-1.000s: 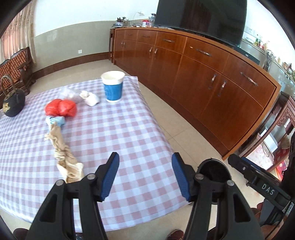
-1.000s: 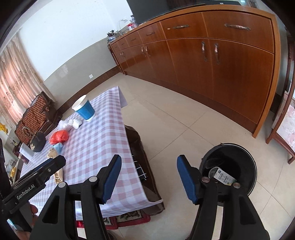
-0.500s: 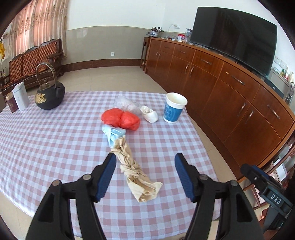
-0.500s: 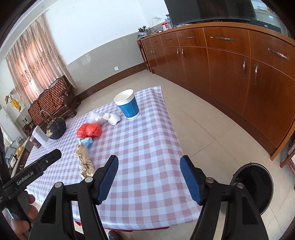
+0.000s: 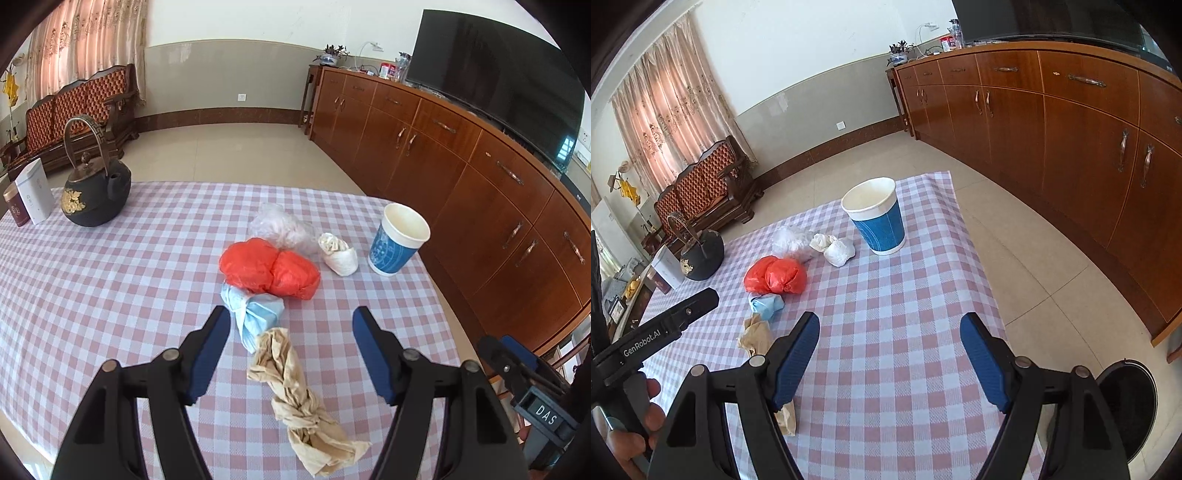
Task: Collect trash
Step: 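Grasp the blue-and-white paper cup with the right tool while the left tool grasps the clear plastic bag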
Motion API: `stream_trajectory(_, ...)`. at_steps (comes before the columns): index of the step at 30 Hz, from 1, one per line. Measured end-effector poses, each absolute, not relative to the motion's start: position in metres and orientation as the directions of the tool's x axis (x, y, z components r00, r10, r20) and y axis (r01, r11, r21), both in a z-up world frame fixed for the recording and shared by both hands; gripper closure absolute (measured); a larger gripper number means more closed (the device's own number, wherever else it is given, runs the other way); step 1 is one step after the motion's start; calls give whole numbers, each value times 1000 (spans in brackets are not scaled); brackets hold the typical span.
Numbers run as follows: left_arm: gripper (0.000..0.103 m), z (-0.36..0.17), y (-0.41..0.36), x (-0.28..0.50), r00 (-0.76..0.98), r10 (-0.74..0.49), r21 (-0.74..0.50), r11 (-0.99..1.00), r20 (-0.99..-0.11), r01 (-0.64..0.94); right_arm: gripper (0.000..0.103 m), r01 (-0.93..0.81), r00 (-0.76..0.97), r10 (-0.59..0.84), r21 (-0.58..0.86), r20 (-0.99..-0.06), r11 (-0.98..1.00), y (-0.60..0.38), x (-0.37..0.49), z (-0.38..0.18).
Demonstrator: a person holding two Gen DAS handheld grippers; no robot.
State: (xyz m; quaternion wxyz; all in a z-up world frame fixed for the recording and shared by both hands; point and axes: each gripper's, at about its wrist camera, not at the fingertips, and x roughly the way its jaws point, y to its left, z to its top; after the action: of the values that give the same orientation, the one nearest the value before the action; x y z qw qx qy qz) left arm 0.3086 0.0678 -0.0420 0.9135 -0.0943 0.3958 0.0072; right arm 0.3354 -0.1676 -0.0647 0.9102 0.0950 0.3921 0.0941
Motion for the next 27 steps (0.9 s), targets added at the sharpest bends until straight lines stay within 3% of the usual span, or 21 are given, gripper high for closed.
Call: stream_trajectory(27,33,-78,87,422,630,-82,-204,971,-772,-123,20,-125,647,196,150,-737,981,-115,495,-117)
